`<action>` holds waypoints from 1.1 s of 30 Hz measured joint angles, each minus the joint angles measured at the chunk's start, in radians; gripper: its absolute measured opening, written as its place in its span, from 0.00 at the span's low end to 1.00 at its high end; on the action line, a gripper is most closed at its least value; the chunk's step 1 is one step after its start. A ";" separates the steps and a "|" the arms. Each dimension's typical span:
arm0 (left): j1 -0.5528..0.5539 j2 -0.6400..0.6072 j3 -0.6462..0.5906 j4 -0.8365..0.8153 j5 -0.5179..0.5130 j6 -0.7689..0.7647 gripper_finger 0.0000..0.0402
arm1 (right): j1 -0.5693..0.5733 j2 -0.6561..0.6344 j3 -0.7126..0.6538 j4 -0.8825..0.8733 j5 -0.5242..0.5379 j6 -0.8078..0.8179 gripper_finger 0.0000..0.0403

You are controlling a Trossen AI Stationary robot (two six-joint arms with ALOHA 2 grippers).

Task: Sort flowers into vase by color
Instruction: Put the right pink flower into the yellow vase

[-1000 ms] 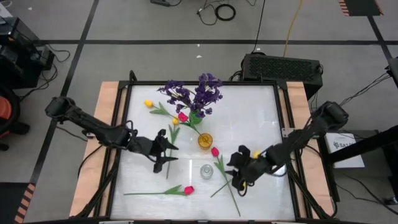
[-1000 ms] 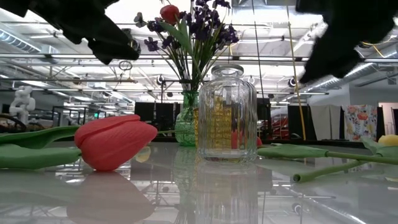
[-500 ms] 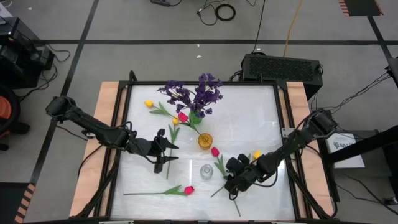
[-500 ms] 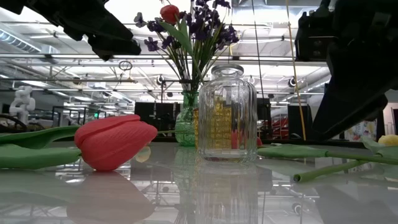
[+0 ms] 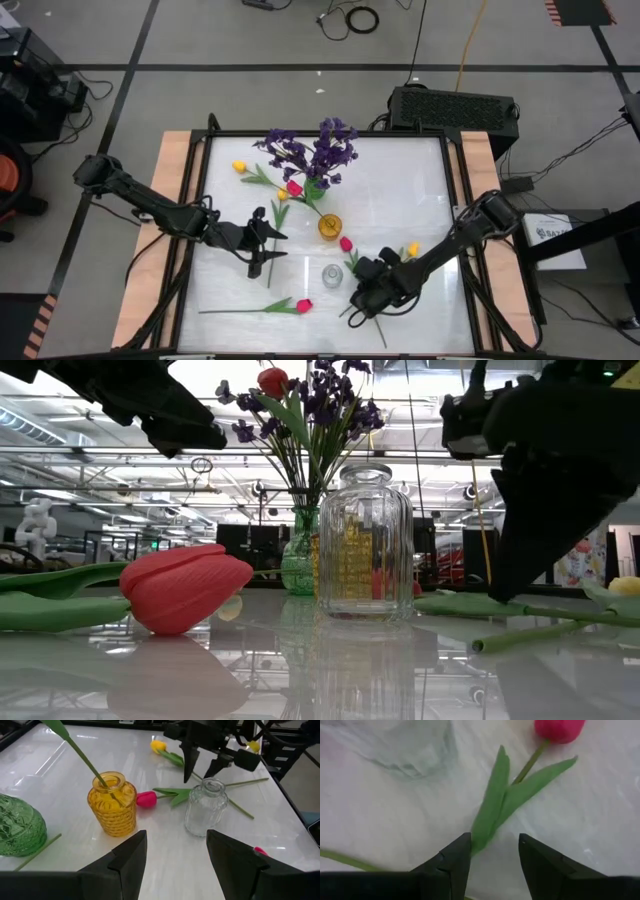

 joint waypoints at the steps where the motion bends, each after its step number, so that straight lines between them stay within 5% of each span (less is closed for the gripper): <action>1: 0.000 0.000 0.000 0.000 0.000 0.001 0.53 | 0.001 0.011 0.009 0.000 -0.001 0.000 0.39; 11: 0.000 0.000 0.000 -0.001 0.000 0.001 0.53 | -0.012 0.065 0.017 0.030 -0.045 -0.027 0.38; 22: 0.000 0.000 0.000 0.000 0.000 0.002 0.53 | -0.015 0.054 0.015 0.028 -0.037 -0.021 0.03; 33: 0.000 0.000 0.000 0.000 0.000 0.011 0.53 | -0.016 -0.003 0.010 -0.038 0.025 0.017 0.01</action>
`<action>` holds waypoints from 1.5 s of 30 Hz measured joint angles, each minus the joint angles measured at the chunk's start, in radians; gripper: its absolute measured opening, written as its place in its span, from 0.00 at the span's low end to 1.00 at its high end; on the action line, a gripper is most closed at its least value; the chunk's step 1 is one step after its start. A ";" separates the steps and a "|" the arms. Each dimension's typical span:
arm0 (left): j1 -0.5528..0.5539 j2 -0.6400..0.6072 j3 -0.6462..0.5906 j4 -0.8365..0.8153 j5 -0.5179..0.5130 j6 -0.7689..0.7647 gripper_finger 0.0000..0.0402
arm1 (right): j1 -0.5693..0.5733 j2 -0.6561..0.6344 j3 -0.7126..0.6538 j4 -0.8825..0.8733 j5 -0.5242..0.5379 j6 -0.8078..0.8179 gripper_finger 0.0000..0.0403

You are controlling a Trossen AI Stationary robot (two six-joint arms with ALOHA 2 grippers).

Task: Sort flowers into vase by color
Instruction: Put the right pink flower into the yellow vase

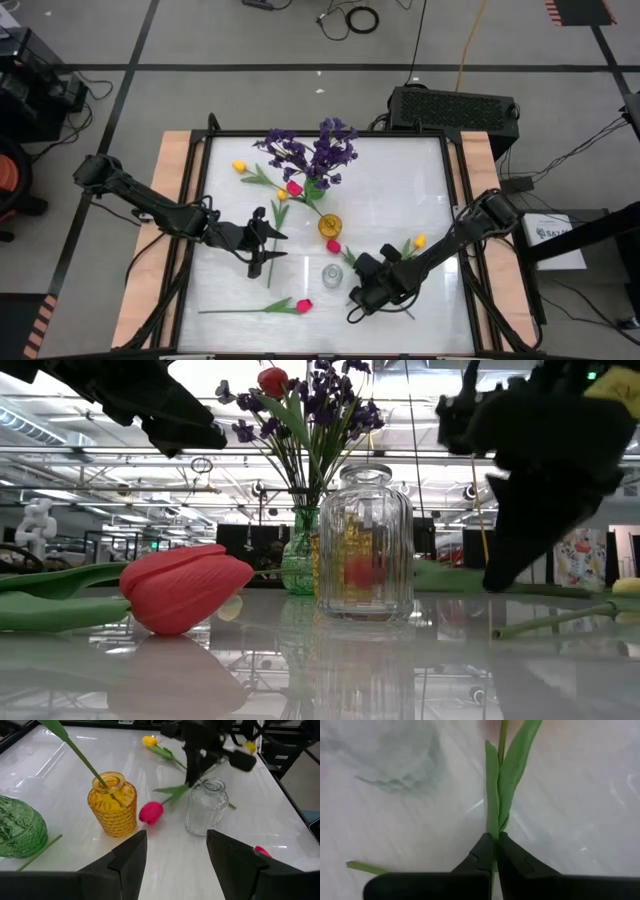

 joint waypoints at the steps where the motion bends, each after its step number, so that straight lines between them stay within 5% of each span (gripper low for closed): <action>1: 0.000 0.000 0.000 0.000 0.000 0.000 0.53 | 0.001 -0.015 0.000 -0.025 0.008 0.007 0.01; 16: 0.000 0.000 0.000 0.015 0.000 0.018 0.53 | 0.043 -0.329 0.001 -0.253 0.147 -0.018 0.00; 22: 0.000 0.000 0.000 0.111 0.000 0.062 0.53 | 0.041 -0.539 0.001 -0.144 0.254 -0.306 0.00; 32: 0.000 0.001 -0.001 0.437 -0.001 0.152 0.53 | -0.008 -0.735 -0.109 0.515 0.316 -1.032 0.00; 41: 0.003 0.067 0.029 0.668 -0.071 0.265 0.53 | -0.090 -0.743 -0.526 1.605 0.308 -1.279 0.00; 45: 0.004 0.138 0.115 0.680 -0.088 0.310 0.53 | -0.128 -0.716 -0.642 1.925 0.305 -1.285 0.00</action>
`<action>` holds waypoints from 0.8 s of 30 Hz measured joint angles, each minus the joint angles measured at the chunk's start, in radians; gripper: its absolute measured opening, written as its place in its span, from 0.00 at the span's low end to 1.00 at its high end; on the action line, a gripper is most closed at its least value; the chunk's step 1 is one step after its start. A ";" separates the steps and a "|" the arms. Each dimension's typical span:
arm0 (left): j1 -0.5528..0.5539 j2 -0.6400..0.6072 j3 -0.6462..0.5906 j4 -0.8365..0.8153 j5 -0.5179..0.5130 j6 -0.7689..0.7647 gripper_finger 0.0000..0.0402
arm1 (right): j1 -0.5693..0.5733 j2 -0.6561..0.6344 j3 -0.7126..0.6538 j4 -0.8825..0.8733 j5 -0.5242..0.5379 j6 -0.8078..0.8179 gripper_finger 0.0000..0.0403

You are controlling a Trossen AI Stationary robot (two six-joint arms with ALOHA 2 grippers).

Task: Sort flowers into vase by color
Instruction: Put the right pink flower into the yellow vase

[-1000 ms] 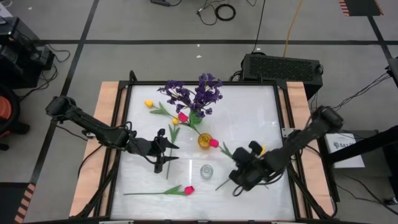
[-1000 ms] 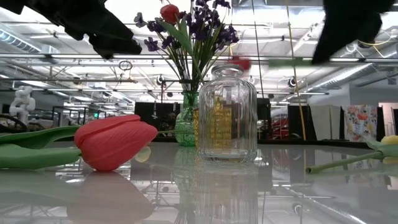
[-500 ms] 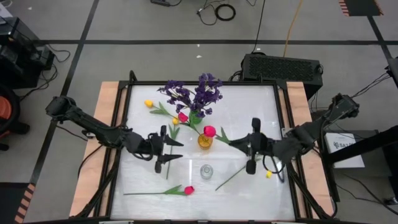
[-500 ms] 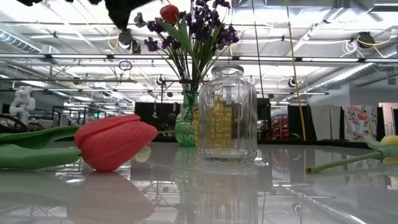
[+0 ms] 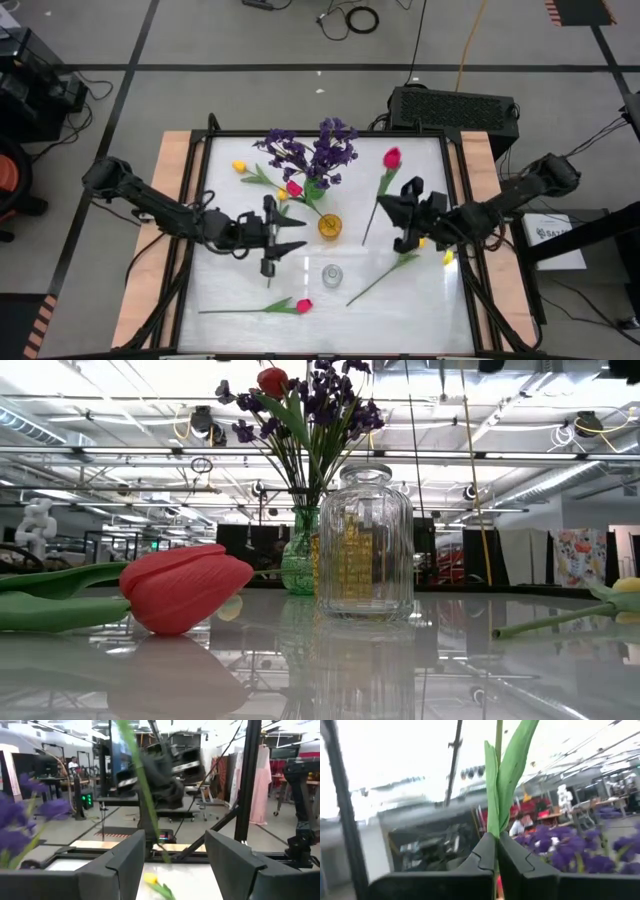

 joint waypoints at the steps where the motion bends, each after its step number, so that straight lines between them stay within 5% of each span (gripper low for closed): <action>1: -0.001 0.021 0.024 -0.003 -0.001 0.005 0.53 | -0.010 0.012 -0.016 0.054 -0.001 0.011 0.00; 13: 0.006 0.269 0.289 -0.137 -0.110 0.023 0.53 | -0.060 0.258 0.100 0.228 -0.133 0.086 0.00; 24: 0.006 0.287 0.308 -0.138 -0.171 -0.032 0.70 | -0.044 0.368 0.218 0.203 -0.158 0.072 0.00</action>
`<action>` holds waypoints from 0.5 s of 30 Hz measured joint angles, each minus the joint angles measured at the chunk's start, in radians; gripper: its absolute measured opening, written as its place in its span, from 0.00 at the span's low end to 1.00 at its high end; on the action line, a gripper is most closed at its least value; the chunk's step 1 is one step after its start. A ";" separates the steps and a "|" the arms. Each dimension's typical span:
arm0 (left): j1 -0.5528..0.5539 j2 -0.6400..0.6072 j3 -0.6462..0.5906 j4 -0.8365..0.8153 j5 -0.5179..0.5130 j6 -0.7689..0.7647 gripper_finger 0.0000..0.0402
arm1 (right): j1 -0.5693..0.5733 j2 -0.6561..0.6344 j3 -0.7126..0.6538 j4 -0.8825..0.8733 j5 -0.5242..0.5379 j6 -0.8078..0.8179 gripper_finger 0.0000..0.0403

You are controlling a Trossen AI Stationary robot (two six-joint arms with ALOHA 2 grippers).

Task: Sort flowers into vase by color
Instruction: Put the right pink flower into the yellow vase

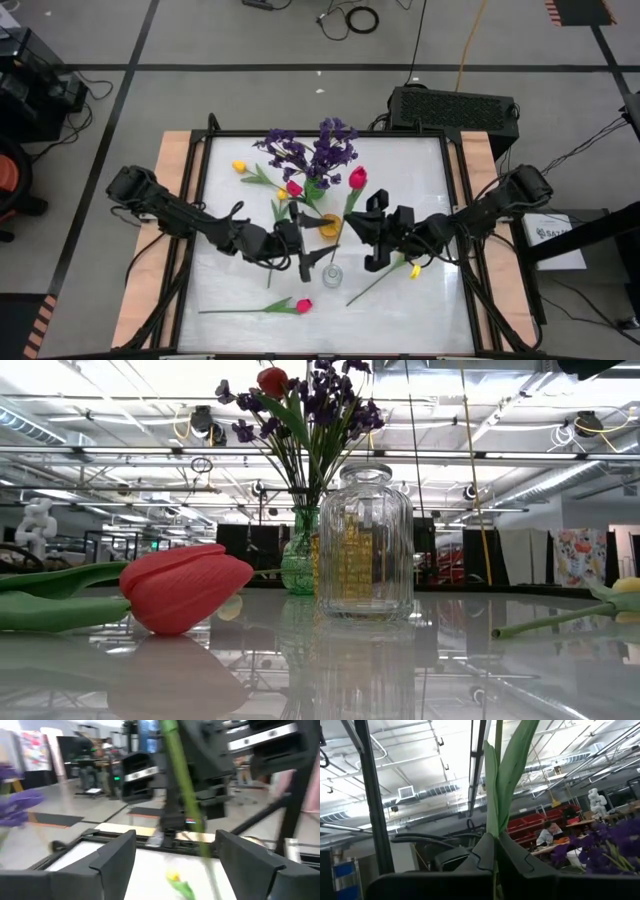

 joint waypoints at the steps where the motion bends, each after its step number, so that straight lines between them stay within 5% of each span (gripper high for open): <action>1: -0.001 0.000 0.000 0.000 0.023 -0.008 0.70 | 0.000 0.000 0.001 -0.001 0.000 -0.006 0.00; 15: 0.060 0.040 0.000 0.012 0.205 -0.138 0.65 | 0.001 0.000 0.001 -0.010 -0.024 -0.061 0.00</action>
